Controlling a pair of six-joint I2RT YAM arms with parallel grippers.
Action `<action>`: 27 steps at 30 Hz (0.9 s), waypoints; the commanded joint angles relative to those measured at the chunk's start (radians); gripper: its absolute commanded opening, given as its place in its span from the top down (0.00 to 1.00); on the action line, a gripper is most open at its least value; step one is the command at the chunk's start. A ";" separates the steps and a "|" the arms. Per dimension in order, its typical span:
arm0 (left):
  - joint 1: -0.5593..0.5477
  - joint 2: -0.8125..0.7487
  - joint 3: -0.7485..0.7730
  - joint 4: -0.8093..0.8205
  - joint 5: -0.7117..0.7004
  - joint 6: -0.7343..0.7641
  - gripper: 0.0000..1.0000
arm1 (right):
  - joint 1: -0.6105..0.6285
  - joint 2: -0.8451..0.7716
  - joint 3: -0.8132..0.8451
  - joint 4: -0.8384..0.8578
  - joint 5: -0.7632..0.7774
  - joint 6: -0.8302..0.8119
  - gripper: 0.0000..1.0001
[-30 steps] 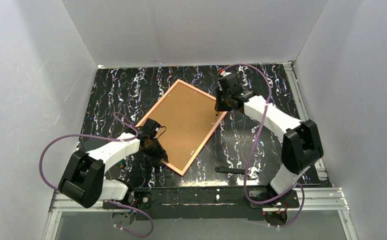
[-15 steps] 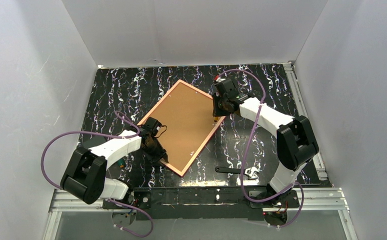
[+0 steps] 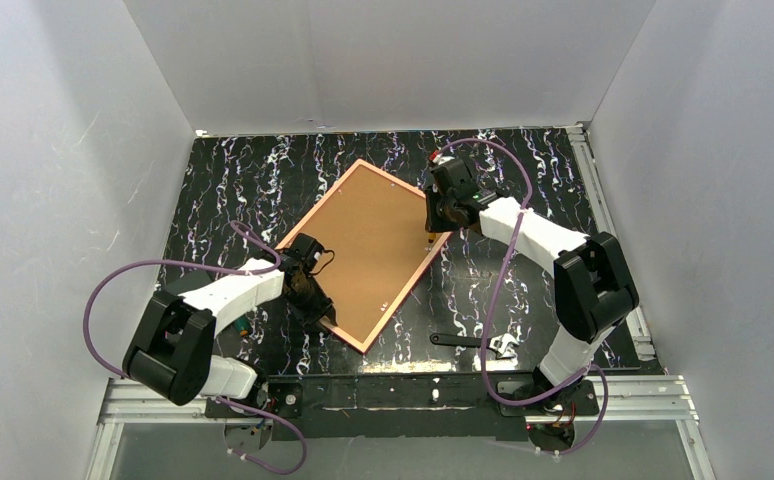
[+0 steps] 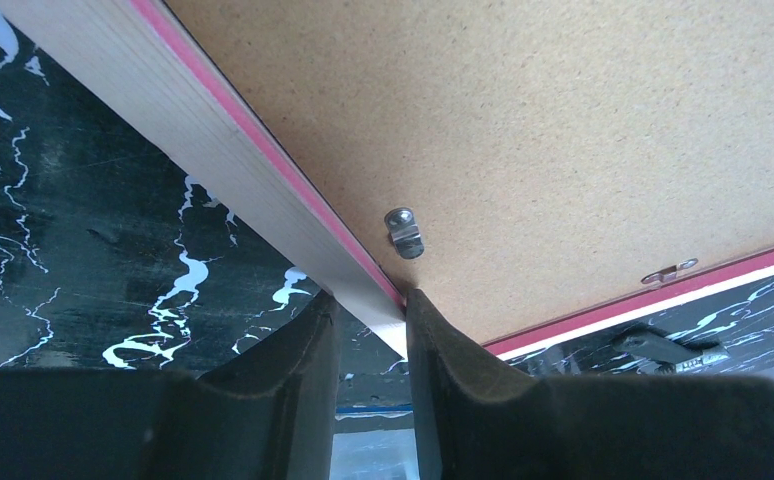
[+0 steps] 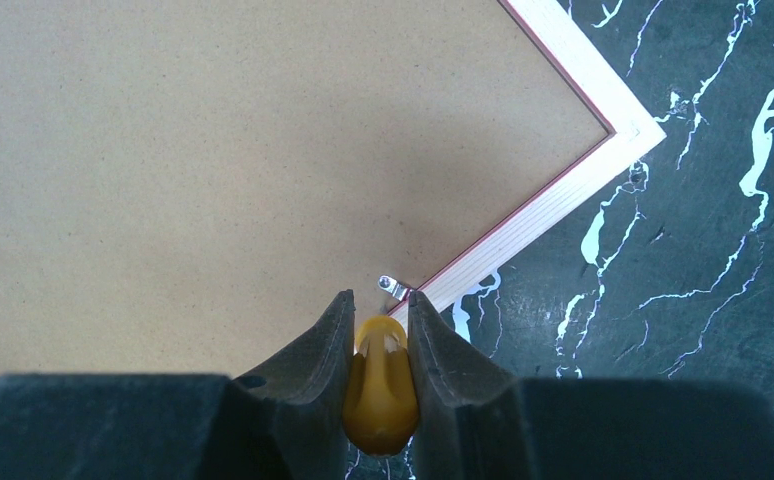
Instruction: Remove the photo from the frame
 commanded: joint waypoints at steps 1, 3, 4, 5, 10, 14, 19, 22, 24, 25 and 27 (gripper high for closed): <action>-0.011 0.025 0.001 -0.163 0.008 0.033 1.00 | -0.010 0.024 -0.016 0.022 0.062 -0.009 0.99; -0.012 0.024 0.002 -0.166 0.005 0.034 1.00 | -0.012 0.016 -0.029 0.015 0.100 -0.014 0.99; -0.011 0.025 0.003 -0.167 0.005 0.034 1.00 | -0.013 0.011 -0.034 0.012 0.121 -0.017 0.99; -0.011 0.026 0.001 -0.169 0.004 0.035 1.00 | -0.012 0.005 -0.040 0.013 0.139 -0.023 0.99; -0.011 0.028 -0.004 -0.172 0.002 0.037 1.00 | -0.025 -0.008 -0.037 0.048 0.172 -0.052 0.99; -0.011 0.030 -0.009 -0.171 0.005 0.037 1.00 | -0.040 0.023 -0.004 0.103 0.120 -0.071 0.99; -0.011 0.032 -0.012 -0.168 0.012 0.041 1.00 | -0.073 0.050 0.014 0.172 0.033 -0.055 0.99; -0.010 0.035 -0.003 -0.171 0.019 0.056 1.00 | -0.086 0.024 0.021 0.164 -0.023 -0.019 0.99; -0.011 0.036 0.008 -0.172 0.018 0.075 1.00 | -0.086 -0.021 0.014 0.144 -0.023 -0.013 0.99; -0.011 0.037 0.013 -0.170 0.017 0.091 1.00 | -0.086 -0.060 0.007 0.131 -0.020 -0.013 0.99; -0.011 0.047 0.034 -0.177 0.009 0.139 1.00 | -0.087 -0.118 -0.009 0.095 -0.018 -0.019 0.99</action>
